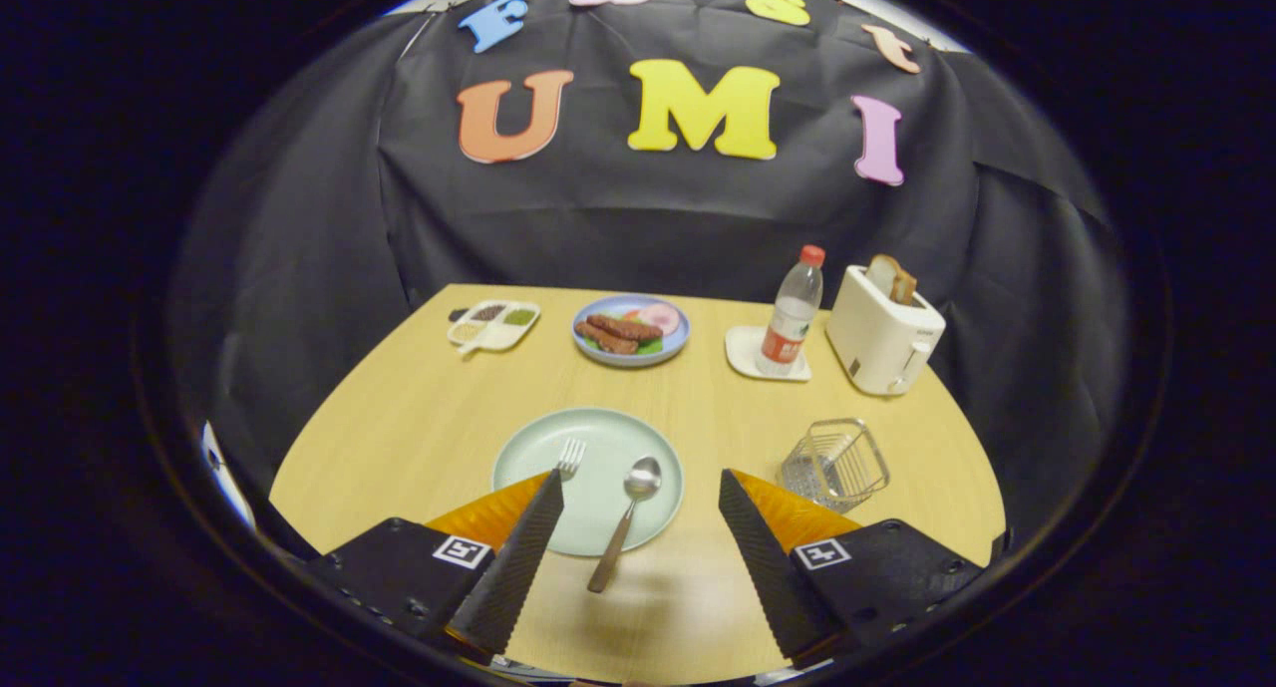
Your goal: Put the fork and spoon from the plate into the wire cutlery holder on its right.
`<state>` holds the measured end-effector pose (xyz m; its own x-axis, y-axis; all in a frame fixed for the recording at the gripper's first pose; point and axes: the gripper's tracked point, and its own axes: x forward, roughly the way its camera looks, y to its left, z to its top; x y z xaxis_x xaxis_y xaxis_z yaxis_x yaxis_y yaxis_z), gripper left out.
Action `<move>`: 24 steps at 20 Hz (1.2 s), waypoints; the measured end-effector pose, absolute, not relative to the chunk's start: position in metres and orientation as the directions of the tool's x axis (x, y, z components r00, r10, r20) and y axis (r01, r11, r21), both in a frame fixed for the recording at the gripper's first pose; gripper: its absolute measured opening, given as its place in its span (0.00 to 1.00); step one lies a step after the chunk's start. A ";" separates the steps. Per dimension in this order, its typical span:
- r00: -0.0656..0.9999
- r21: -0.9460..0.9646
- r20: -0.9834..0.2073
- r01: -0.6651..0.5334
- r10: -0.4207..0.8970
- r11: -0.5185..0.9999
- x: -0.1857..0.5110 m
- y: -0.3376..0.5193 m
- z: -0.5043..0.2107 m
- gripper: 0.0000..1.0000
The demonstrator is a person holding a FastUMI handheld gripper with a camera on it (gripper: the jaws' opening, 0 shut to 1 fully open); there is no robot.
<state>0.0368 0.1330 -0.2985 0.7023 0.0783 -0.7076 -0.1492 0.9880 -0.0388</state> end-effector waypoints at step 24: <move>0.312 -0.029 -0.950 -0.014 -0.024 0.999 0.049 0.159 -0.440 0.21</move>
